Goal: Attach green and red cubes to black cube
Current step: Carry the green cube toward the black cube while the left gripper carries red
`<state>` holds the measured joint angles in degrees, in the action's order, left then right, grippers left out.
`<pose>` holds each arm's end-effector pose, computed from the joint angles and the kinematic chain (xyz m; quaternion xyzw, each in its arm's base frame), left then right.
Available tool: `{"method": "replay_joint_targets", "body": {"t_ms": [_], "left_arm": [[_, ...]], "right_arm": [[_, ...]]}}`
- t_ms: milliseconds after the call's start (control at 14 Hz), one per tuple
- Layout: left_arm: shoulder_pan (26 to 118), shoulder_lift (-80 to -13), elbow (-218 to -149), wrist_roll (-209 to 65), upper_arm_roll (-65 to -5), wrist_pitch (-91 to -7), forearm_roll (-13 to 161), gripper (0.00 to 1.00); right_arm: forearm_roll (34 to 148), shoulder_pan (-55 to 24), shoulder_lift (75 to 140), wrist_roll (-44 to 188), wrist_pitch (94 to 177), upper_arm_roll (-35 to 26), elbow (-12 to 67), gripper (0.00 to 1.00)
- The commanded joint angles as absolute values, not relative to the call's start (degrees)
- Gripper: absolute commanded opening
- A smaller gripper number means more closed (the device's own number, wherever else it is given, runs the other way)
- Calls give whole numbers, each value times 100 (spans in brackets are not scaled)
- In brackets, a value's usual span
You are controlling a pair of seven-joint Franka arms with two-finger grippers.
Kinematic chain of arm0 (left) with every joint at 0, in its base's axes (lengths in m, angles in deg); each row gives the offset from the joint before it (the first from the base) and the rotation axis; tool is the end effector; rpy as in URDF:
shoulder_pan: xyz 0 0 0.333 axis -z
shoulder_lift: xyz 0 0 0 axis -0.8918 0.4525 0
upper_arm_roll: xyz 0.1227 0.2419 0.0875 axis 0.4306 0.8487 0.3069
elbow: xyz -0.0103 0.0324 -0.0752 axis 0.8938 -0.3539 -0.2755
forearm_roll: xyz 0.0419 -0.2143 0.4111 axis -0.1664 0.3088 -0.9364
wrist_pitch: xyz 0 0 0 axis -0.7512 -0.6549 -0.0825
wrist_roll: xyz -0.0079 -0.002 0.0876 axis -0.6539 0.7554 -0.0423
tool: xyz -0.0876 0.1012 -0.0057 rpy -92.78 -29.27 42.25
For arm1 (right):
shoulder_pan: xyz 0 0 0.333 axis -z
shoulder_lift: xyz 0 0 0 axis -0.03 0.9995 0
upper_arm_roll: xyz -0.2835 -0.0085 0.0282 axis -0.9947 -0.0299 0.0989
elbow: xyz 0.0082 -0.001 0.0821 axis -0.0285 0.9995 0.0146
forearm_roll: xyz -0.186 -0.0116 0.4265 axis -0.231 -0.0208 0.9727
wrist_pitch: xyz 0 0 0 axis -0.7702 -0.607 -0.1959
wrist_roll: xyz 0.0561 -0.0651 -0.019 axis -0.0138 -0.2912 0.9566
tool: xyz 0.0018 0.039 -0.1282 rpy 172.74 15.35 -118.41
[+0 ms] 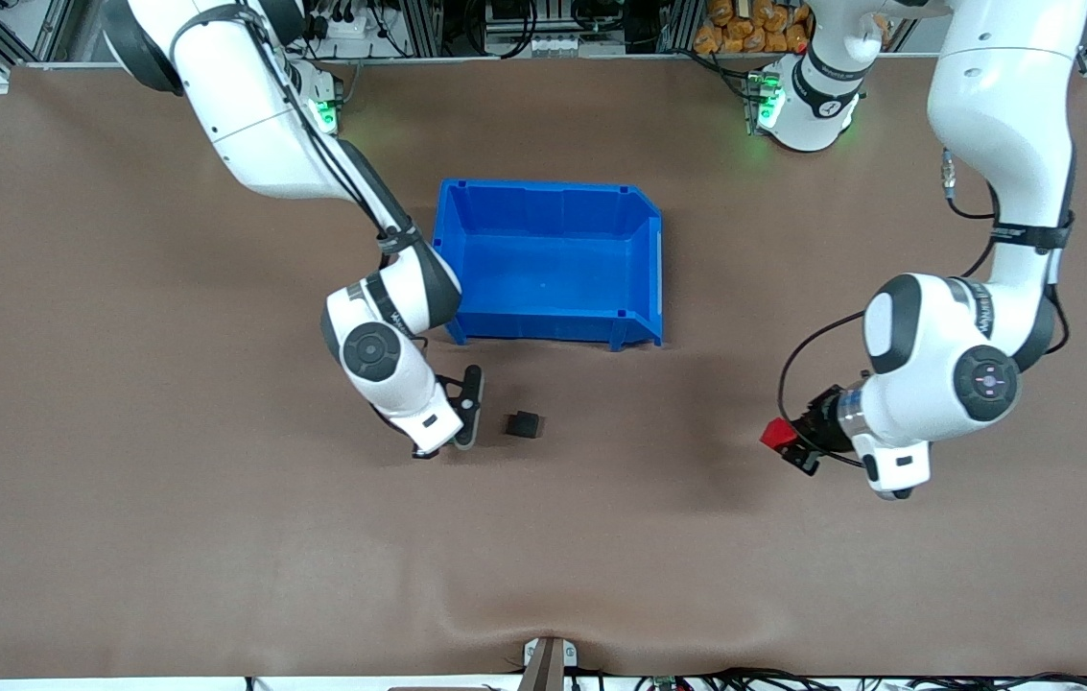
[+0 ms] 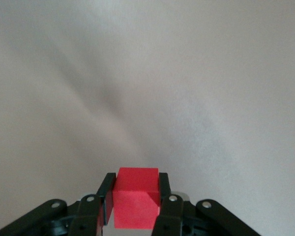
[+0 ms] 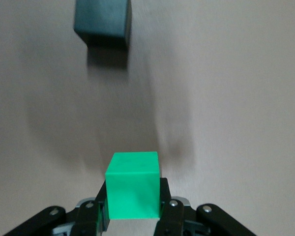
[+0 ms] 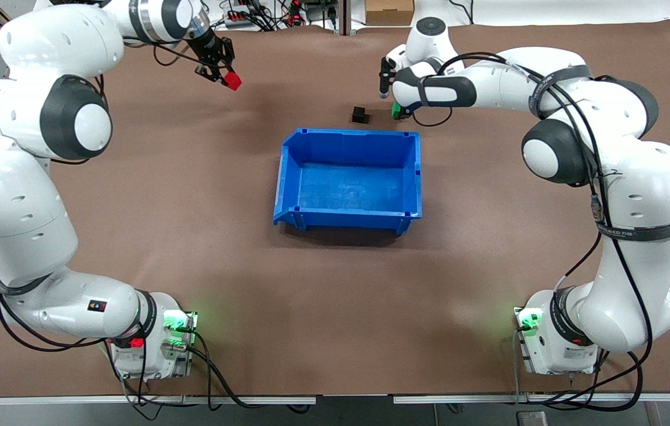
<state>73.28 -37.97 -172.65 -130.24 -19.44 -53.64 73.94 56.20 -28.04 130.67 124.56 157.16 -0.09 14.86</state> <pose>0.7250 -0.1724 0.2125 0.8763 0.4755 -0.0559 0.0532 0.6628 0.3670 0.0981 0.7352 0.6764 0.0445 0.0033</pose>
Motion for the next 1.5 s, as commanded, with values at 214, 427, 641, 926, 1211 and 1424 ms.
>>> {"method": "replay_joint_targets", "body": {"t_ms": [214, 427, 641, 926, 1211, 1424], "left_arm": [[7733, -3662, -17057, -13680, -1920, -5303, 7485, 0], [8014, -3662, -17040, -14127, -1920, -5338, 7485, 0], [8216, -3531, -16812, -14558, -1920, -5329, 7485, 0], [8577, -3364, -16609, -15516, -1911, -5434, 7477, 0], [8683, -3276, -16600, -15737, -1920, -5636, 7485, 0], [8692, -3205, -16618, -15808, -1920, -5926, 7485, 0]], "right_arm": [[5683, -3132, 13266, 12118, 15631, -56, 1133, 0], [5682, -3212, 13415, 11985, 15578, -56, 966, 0], [5665, -3317, 13434, 11967, 15569, -56, 939, 0], [5656, -3449, 13477, 11616, 15578, -65, 887, 0], [5656, -3458, 13662, 11607, 15578, -65, 632, 0], [5656, -3467, 13715, 11563, 15596, -65, 553, 0]]}}
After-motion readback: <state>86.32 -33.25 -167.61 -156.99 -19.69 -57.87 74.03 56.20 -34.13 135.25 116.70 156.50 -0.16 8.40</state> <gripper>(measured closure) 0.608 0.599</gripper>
